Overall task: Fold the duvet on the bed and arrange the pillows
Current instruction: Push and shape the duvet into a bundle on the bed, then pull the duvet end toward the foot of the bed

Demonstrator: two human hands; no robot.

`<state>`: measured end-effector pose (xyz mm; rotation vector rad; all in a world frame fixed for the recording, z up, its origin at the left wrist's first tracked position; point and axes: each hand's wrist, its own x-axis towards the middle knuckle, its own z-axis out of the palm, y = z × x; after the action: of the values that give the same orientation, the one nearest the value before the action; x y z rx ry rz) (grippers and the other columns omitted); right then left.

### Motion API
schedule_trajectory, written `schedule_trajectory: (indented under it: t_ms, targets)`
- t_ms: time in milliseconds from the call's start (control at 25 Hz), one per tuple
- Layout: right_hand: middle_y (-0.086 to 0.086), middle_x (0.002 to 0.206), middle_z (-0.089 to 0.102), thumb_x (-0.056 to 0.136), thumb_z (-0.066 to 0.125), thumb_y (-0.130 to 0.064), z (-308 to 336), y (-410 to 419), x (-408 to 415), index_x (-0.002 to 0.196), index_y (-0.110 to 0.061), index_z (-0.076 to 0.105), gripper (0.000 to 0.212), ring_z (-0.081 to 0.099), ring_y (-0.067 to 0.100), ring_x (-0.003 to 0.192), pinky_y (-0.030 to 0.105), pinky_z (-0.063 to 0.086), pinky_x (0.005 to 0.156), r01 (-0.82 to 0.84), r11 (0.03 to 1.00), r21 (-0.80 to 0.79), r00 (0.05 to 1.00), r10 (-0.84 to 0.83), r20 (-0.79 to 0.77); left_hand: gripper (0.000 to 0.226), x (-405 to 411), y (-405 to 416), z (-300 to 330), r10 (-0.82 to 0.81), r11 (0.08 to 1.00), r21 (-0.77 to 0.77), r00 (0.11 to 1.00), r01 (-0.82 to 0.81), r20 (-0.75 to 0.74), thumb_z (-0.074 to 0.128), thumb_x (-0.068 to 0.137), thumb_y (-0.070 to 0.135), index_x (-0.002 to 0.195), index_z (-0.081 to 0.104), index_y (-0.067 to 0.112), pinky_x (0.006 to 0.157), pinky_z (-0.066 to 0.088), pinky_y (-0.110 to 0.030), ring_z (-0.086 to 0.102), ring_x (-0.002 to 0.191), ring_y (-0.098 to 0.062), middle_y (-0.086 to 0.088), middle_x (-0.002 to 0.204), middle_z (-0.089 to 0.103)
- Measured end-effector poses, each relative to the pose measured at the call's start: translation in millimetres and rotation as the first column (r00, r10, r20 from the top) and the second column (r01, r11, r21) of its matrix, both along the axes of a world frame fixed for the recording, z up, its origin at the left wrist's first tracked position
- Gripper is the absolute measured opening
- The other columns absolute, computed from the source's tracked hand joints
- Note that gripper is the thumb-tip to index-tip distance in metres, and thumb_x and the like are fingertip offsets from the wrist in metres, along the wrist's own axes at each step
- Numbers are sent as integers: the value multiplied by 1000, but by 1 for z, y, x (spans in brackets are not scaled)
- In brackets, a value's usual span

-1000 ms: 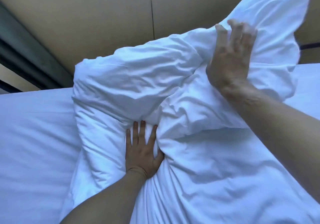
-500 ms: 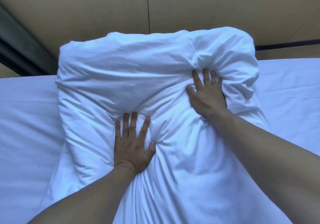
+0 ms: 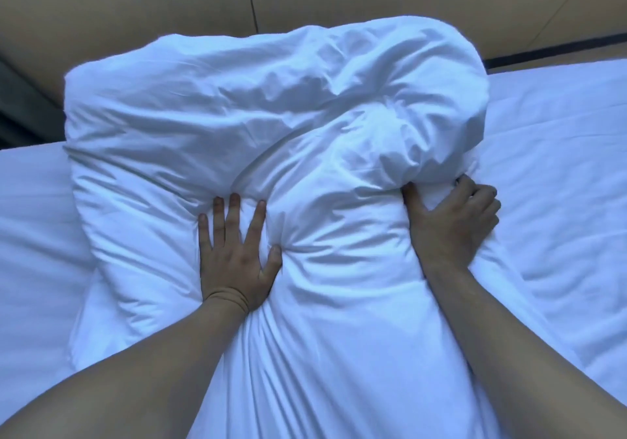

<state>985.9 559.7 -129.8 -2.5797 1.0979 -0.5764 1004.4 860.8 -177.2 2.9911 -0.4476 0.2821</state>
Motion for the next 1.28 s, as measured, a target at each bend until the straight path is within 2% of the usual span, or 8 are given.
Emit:
schedule_trajectory:
  t_ms: [120,200,360,520,640,800,1000,1280]
  targets:
    - [18,116,54,80,63,-72,6,0,-12,122,-4,57,80,52,39,108,47,39,90,-3,1000,7,1000,4,-18,73,-2,-1,2,10,999,32,998,-8,-66,29,95,56,160,32,22,125,8,-58,17,154,-40,-18,166,25]
    - [18,121,55,79,62,-75,33,-2,-27,125,-3,52,86,54,40,114,46,43,92,-53,985,165,986,78,-148,80,-7,-1,16,62,986,162,986,-37,-155,16,94,65,163,23,25,124,7,-58,13,156,-37,-16,169,18]
    - [19,127,62,92,62,-55,92,-21,-57,132,-5,46,65,60,40,120,42,48,91,-225,923,312,905,316,-284,88,-11,-20,96,120,954,299,869,34,-481,9,89,82,163,3,36,121,-5,-64,5,158,-26,-4,172,3]
    - [29,114,63,99,54,-45,129,-73,-51,130,-7,41,51,62,48,106,49,47,85,-229,968,102,946,246,-210,84,-22,30,160,92,937,349,942,28,-322,5,86,86,160,0,46,119,-16,-64,-13,158,-24,1,172,-8]
    - [29,137,49,96,63,-40,93,-71,-47,140,-5,40,61,46,48,129,55,34,109,-101,995,5,966,99,-240,89,-12,80,147,334,925,304,867,-227,-369,9,82,90,159,-9,49,121,-9,-64,-22,155,-29,-1,170,-21]
    - [4,169,16,95,36,-68,52,30,18,158,-44,25,69,6,35,157,62,-6,120,-611,778,-145,785,572,-237,92,40,65,97,325,936,237,896,-260,-303,7,78,94,154,-23,51,117,-13,-70,-25,153,-38,-8,167,-29]
    - [6,172,5,97,29,-67,-44,48,94,161,-42,16,70,2,38,157,71,2,119,-595,782,-187,786,518,-336,87,85,60,13,354,926,175,930,-334,-102,14,84,85,159,-11,47,114,-2,-78,-10,152,-52,-23,168,-11]
    - [9,172,-2,96,28,-64,-28,46,119,161,-45,6,70,-5,38,157,71,-2,119,-582,806,-107,776,510,-372,86,92,55,13,320,943,141,941,-303,-115,16,86,84,159,-10,47,112,1,-80,-8,152,-54,-27,167,-9]
